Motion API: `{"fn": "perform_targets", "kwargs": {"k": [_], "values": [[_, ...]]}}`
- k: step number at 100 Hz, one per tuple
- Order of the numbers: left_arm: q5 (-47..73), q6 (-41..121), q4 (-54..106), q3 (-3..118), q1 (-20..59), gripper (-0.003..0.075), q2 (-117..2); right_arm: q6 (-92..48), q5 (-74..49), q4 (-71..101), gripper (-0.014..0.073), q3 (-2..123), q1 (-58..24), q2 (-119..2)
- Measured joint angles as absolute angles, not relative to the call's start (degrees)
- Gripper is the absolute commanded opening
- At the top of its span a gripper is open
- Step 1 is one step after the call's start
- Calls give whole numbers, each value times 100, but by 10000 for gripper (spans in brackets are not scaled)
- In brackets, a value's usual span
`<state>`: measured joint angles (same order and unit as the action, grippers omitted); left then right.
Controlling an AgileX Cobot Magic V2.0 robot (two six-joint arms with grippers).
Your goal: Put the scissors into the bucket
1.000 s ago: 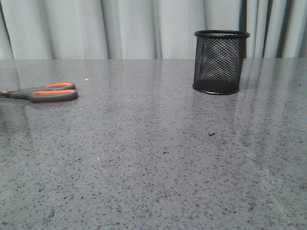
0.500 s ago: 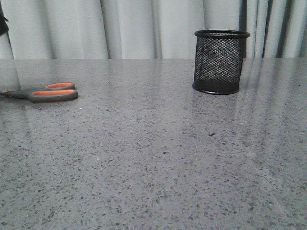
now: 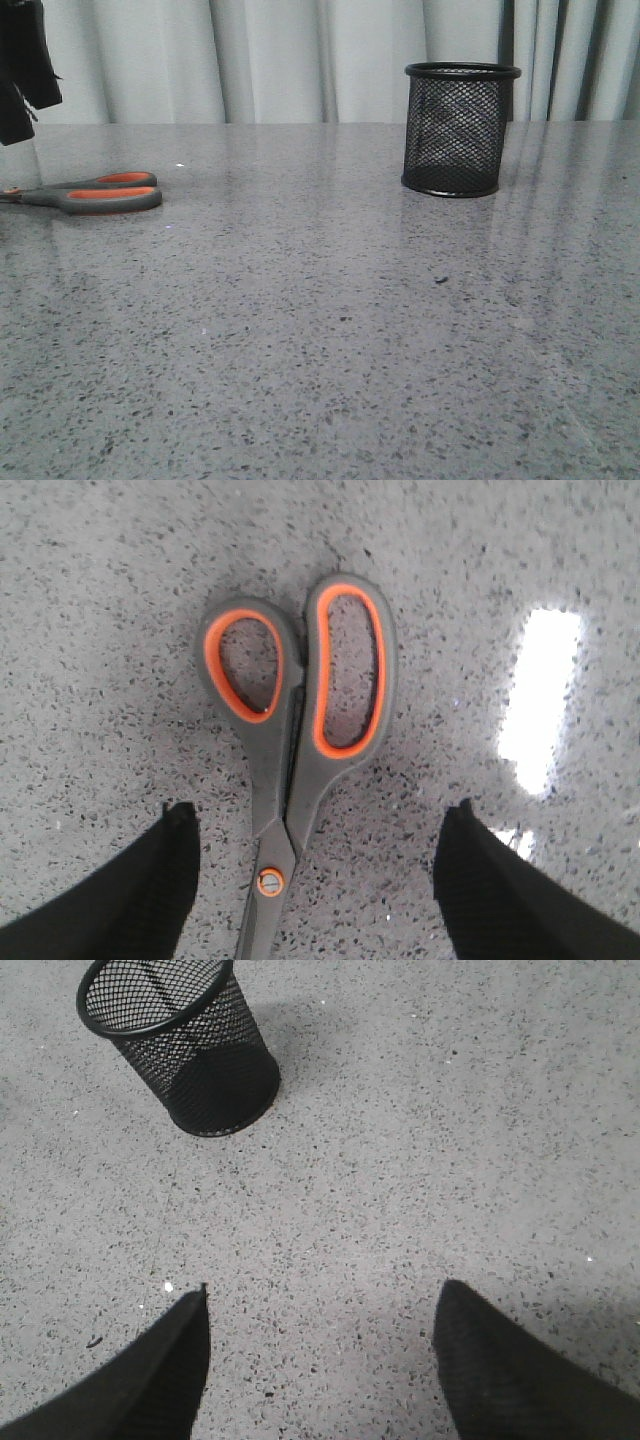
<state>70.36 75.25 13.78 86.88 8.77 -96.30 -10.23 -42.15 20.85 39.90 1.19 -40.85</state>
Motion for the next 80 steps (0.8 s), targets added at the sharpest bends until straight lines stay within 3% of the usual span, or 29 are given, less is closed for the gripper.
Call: {"fn": "perform_targets", "kwargs": {"k": [80], "values": [[6846,7573,1135,8778,954,461,-10623,-1059,-4225,2085,432,3990,119,-4085]]}}
